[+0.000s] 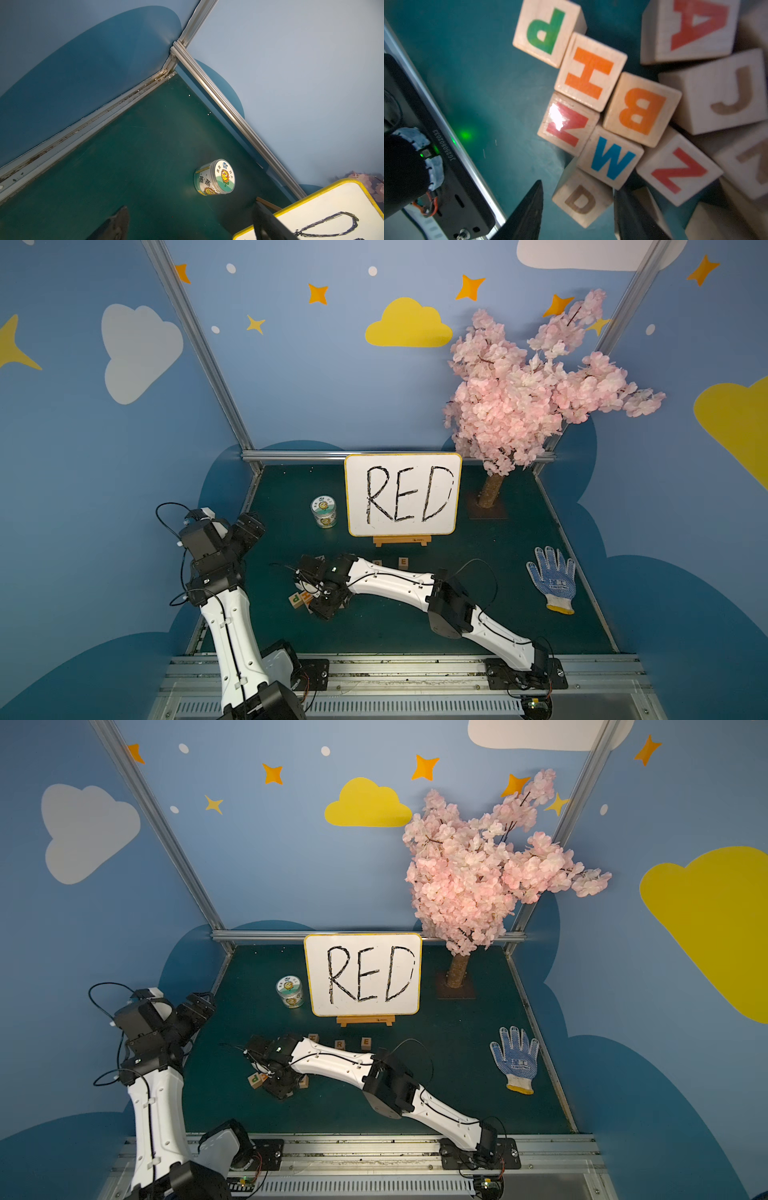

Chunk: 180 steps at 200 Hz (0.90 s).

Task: Assemble the uppercase word "red" with letter blocks
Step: Pick up the letter block from the center of the board.

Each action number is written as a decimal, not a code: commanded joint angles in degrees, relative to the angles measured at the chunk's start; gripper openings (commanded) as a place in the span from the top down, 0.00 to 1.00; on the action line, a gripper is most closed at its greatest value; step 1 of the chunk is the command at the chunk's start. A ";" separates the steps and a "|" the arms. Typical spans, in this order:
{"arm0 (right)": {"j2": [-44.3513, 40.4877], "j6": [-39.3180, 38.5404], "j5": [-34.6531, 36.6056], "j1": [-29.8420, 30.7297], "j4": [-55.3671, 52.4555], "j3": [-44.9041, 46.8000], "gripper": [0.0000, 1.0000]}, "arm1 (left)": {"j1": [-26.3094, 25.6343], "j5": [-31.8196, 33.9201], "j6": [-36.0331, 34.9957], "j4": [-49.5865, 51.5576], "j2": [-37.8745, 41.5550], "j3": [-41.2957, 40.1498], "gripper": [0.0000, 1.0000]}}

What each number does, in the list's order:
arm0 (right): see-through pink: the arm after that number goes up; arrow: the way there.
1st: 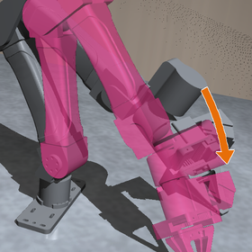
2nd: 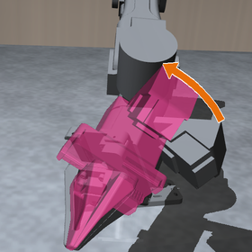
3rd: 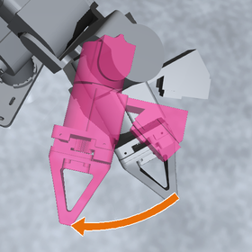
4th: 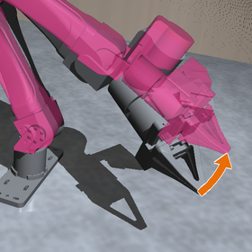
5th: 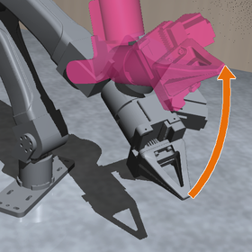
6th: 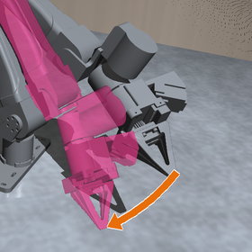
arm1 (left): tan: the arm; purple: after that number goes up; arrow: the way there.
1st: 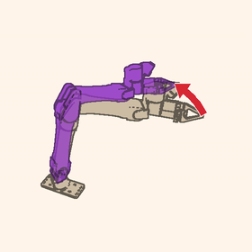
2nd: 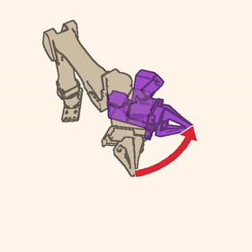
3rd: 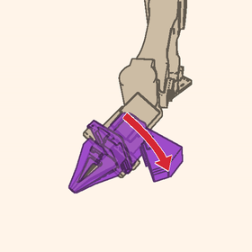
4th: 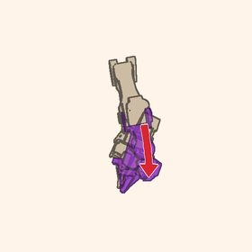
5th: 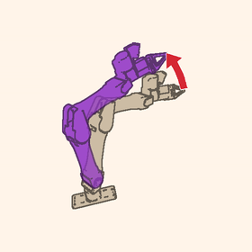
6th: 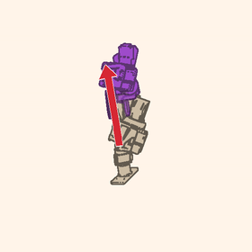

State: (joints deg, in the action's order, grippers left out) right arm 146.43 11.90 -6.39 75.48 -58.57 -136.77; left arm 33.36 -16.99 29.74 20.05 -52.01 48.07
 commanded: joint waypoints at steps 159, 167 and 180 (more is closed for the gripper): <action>-1.22 3.76 1.11 -0.25 -4.35 -1.84 0.72 | 0.56 -1.36 -0.12 -0.82 0.07 -0.64 0.10; -1.81 3.93 1.35 -0.34 -4.73 -1.88 0.73 | 0.54 -1.51 -0.11 -0.89 0.07 -0.70 0.10; -2.73 4.33 1.63 -0.54 -5.41 -1.91 0.73 | 0.51 -1.70 -0.13 -1.06 0.11 -0.70 0.10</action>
State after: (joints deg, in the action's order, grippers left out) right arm 147.02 14.52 -4.99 75.31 -59.64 -137.80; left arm 33.65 -17.61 29.85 20.03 -52.01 48.07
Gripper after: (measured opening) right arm 0.329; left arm 0.903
